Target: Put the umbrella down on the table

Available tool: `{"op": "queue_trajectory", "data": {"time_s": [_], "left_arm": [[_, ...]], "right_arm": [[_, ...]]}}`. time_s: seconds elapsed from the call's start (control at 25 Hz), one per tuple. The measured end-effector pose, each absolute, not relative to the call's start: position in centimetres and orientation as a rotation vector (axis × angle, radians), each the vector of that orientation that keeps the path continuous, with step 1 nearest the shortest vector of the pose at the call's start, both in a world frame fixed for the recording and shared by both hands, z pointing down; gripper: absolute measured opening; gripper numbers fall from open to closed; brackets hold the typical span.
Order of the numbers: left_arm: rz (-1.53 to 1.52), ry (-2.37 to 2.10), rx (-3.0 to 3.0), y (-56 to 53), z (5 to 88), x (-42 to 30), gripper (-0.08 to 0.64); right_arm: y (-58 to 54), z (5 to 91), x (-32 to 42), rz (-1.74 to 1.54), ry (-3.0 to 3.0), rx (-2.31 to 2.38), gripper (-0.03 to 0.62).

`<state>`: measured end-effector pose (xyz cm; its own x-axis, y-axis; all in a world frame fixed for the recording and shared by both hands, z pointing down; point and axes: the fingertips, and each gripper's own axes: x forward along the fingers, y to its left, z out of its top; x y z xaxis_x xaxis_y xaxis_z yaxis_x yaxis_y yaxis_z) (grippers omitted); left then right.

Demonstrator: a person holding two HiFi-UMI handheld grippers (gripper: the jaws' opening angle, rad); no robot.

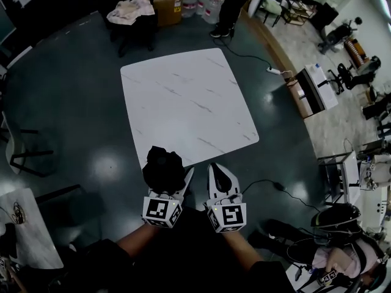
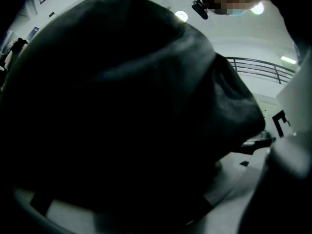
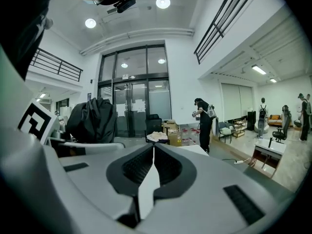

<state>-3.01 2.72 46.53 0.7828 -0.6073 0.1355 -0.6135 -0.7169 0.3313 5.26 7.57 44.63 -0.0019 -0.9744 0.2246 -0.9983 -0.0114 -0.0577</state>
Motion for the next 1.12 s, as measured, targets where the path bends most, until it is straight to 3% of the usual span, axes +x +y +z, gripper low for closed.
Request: {"op": "queue_trajectory", "data": {"time_s": [1.12], "left_arm": [[0.247, -1.300, 2.266, -15.9, 55.5, -6.2, 0.359]], "right_arm": [[-13.9, 48.8, 4.4, 0.435, -2.470, 1.719, 0.018]]}}
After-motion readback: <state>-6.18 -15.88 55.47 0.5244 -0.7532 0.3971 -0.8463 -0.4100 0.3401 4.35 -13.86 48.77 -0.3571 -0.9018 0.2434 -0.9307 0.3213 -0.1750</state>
